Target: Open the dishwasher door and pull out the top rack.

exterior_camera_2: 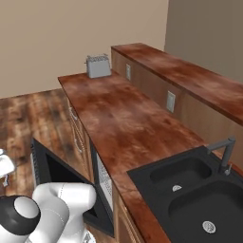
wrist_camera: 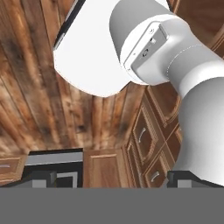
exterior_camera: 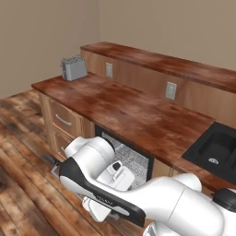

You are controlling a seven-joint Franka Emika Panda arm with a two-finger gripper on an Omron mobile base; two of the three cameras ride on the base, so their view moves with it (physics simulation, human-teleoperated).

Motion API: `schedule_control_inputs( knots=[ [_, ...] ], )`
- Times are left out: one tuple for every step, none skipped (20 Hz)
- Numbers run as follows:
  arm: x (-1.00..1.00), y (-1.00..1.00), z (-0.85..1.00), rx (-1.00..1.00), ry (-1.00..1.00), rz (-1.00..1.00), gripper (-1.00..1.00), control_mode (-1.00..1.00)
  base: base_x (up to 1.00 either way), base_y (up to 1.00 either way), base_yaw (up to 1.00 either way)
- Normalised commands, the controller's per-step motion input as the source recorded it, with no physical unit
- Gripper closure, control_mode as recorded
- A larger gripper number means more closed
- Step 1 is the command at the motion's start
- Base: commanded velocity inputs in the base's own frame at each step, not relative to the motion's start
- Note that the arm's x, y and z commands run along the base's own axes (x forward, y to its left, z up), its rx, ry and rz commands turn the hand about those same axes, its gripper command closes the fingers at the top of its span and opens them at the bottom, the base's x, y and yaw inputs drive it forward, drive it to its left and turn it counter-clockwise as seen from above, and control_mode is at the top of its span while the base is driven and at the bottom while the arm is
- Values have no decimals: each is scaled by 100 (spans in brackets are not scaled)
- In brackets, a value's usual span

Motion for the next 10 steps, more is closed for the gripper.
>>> schedule_control_inputs(
  knots=[
    [0,0,0,0,0,0,-100,100,0,-38,3],
    [0,0,0,0,0,0,-100,100,0,-39,3],
    [0,0,0,0,0,0,-100,100,-11,-26,4],
    [0,0,0,0,0,0,-100,100,0,0,0],
    [-7,0,-14,4,0,0,-100,-100,0,0,0],
    [-19,-10,-13,11,0,0,-100,-100,0,0,0],
    [-44,-33,0,10,-1,0,-100,-100,0,0,0],
    [-22,-39,0,5,-4,0,-100,-100,0,0,0],
    [0,-14,6,0,-2,0,-100,-100,0,0,0],
    [9,-6,31,0,-3,0,-100,-100,0,0,0]
  ],
)
